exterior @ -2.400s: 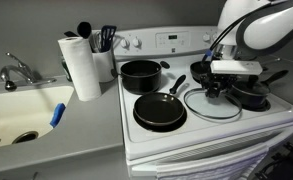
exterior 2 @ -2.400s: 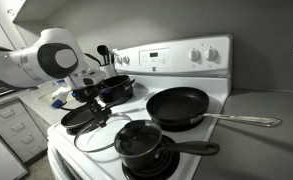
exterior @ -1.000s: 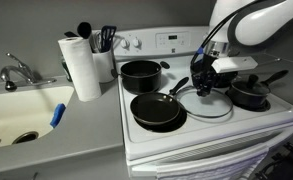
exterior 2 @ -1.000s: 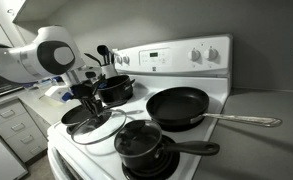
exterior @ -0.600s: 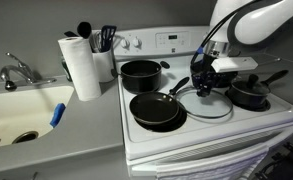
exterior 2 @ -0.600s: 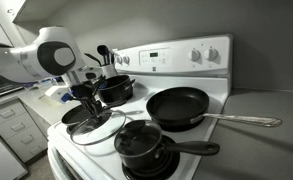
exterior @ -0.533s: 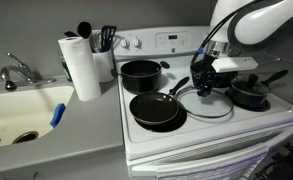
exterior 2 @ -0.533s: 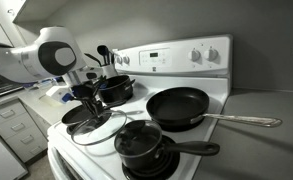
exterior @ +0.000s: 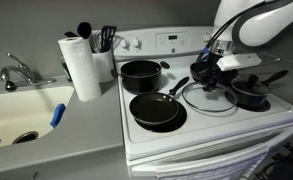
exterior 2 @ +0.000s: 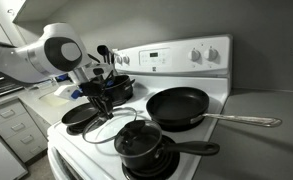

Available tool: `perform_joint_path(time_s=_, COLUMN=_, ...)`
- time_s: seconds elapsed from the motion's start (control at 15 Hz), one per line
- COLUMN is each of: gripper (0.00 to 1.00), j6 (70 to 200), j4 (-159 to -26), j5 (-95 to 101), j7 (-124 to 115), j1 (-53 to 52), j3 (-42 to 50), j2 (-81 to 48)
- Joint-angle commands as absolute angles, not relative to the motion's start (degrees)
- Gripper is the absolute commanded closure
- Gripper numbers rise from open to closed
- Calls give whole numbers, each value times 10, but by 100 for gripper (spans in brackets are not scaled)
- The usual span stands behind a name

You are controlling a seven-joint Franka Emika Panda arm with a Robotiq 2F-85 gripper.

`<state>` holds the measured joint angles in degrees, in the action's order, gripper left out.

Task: Cover the big pot with the lid on the stove

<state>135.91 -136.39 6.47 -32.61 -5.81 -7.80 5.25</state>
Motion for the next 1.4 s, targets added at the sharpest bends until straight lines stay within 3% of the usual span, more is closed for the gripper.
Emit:
perform_joint_path(time_s=0.0, gripper=86, j6=1348, j4=-1351, j5=55, j7=-287, j1=-57, j3=-78, j2=82)
perform_joint_path(time_s=0.53, gripper=86, j6=1309, j4=-1309, j5=56, j7=-246, j1=-54, j3=-79, j2=96)
perform_joint_path(time_s=1.27, gripper=86, j6=1300, j4=-1167, j5=52, j7=-94, j1=-50, j3=-58, j2=13)
perform_joint_path(time_s=1.33, gripper=61, j6=1319, j4=-1215, j5=60, j7=-130, j1=-53, j3=-61, j2=39)
